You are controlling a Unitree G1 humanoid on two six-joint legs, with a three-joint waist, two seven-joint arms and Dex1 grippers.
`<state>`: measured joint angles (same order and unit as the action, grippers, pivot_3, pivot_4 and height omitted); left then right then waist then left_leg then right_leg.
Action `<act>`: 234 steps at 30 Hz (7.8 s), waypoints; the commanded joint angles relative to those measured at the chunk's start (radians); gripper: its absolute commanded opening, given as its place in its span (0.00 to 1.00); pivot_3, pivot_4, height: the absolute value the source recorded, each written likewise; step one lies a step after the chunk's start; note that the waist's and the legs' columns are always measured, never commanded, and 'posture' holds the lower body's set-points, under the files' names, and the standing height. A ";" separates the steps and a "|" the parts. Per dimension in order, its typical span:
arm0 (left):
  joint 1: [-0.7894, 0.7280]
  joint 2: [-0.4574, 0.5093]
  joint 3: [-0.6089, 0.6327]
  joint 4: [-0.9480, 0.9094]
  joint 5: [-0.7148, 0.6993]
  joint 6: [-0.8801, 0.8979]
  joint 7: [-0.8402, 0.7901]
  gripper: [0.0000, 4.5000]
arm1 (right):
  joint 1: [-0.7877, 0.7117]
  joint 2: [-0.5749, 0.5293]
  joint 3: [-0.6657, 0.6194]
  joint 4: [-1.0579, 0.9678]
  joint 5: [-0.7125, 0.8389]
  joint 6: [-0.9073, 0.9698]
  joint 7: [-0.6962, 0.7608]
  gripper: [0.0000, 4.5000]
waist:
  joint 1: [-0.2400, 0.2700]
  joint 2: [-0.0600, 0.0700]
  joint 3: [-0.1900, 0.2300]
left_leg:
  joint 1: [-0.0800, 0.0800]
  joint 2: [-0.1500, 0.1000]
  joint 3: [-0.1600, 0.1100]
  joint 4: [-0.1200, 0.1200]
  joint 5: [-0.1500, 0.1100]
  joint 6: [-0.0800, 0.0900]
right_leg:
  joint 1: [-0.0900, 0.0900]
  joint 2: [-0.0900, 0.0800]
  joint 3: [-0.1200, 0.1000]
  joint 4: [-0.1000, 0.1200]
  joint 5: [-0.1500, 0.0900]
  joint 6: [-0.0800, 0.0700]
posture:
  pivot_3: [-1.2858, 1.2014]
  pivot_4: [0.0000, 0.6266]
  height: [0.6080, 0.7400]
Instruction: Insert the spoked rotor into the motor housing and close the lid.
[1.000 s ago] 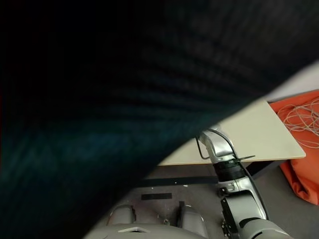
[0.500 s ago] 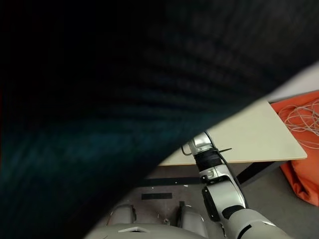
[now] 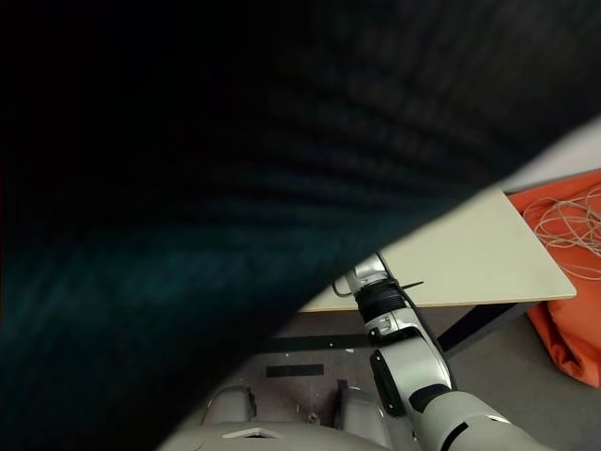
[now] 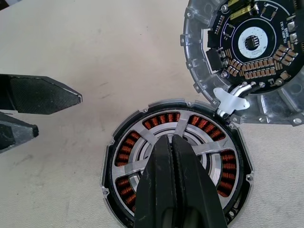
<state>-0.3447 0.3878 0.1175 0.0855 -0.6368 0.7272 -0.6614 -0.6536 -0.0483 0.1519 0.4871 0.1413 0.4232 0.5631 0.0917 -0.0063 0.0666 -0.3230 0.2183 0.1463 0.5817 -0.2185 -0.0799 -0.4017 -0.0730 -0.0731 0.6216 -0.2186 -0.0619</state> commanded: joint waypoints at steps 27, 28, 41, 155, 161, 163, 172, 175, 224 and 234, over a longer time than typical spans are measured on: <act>0.001 -0.022 0.005 -0.046 0.011 -0.001 -0.001 0.70 | -0.005 -0.013 0.002 -0.086 0.000 0.042 0.000 0.00 | 0.000 0.000 0.000 | 0.000 0.000 0.000 0.000 0.000 0.000 | 0.000 0.000 0.000 0.001 0.000 0.000 | 0.52 0.00 1.00; -0.001 -0.025 0.007 -0.045 0.009 0.003 0.001 0.70 | -0.006 -0.023 -0.003 -0.119 0.008 0.056 0.006 0.00 | 0.000 0.000 0.000 | 0.000 0.000 0.000 0.000 0.000 0.000 | 0.000 0.000 0.000 0.001 0.000 0.000 | 0.52 0.00 1.00; -0.002 -0.035 0.024 -0.038 -0.001 0.019 0.003 0.71 | 0.023 -0.200 0.007 -0.204 -0.017 0.004 0.098 0.09 | 0.002 0.000 0.000 | -0.001 0.000 0.000 0.000 0.000 0.000 | 0.000 0.000 0.000 0.000 0.000 0.000 | 0.52 0.00 1.00; 0.103 -0.125 0.004 -0.113 0.015 -0.014 0.074 0.71 | -0.357 -0.199 0.219 0.183 -0.327 -0.266 0.798 0.00 | -0.021 0.001 0.001 | -0.013 0.005 0.000 0.017 -0.006 0.012 | -0.006 0.000 -0.004 0.005 0.003 -0.006 | 0.52 0.00 1.00; 0.113 -0.121 0.000 -0.119 0.017 -0.012 0.072 0.71 | -0.338 -0.299 0.298 0.177 -0.445 -0.421 0.691 0.00 | -0.018 0.001 0.001 | -0.012 0.005 0.000 0.017 -0.005 0.008 | -0.006 0.000 -0.004 0.004 0.003 -0.006 | 0.52 0.00 1.00; 0.114 -0.120 -0.001 -0.120 0.018 -0.012 0.072 0.71 | -0.328 -0.309 0.302 0.157 -0.437 -0.405 0.707 0.00 | -0.018 0.001 0.001 | -0.012 0.005 0.000 0.017 -0.005 0.008 | -0.005 0.000 -0.004 0.004 0.003 -0.006 | 0.52 0.00 1.00; 0.111 -0.115 0.001 -0.119 0.020 -0.012 0.072 0.71 | -0.268 -0.322 0.305 0.009 -0.393 -0.395 0.768 0.00 | -0.019 0.001 0.001 | -0.012 0.005 0.000 0.017 -0.005 0.009 | -0.005 0.000 -0.004 0.004 0.003 -0.006 | 0.52 0.00 1.00; 0.111 -0.113 0.003 -0.115 0.020 -0.013 0.070 0.71 | -0.237 -0.319 0.304 -0.086 -0.371 -0.385 0.783 0.00 | -0.019 0.001 0.001 | -0.012 0.005 0.000 0.017 -0.005 0.009 | -0.005 0.000 -0.003 0.004 0.003 -0.006 | 0.52 0.00 1.00; 0.093 -0.066 0.078 -0.103 -0.036 0.028 0.065 0.71 | -0.241 -0.214 0.346 0.090 -0.413 -0.395 0.566 0.99 | -0.021 0.001 0.001 | -0.010 0.005 0.000 0.017 -0.004 0.008 | -0.004 0.000 -0.003 0.005 0.003 -0.006 | 0.52 0.00 1.00; 0.086 -0.067 0.075 -0.089 -0.030 0.020 0.062 0.71 | -0.201 -0.222 0.349 -0.022 -0.395 -0.342 0.581 0.59 | -0.022 0.001 0.001 | -0.010 0.005 0.000 0.017 -0.004 0.008 | -0.004 0.000 -0.003 0.005 0.003 -0.006 | 0.52 0.00 1.00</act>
<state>-0.2344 0.3165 0.1889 0.0078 -0.6615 0.7601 -0.5890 -0.8434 -0.2701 0.5147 0.5147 -0.2715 0.0756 1.1410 0.0700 -0.0051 0.0674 -0.3330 0.2232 0.1464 0.5985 -0.2227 -0.0723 -0.4057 -0.0729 -0.0765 0.6265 -0.2154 -0.0674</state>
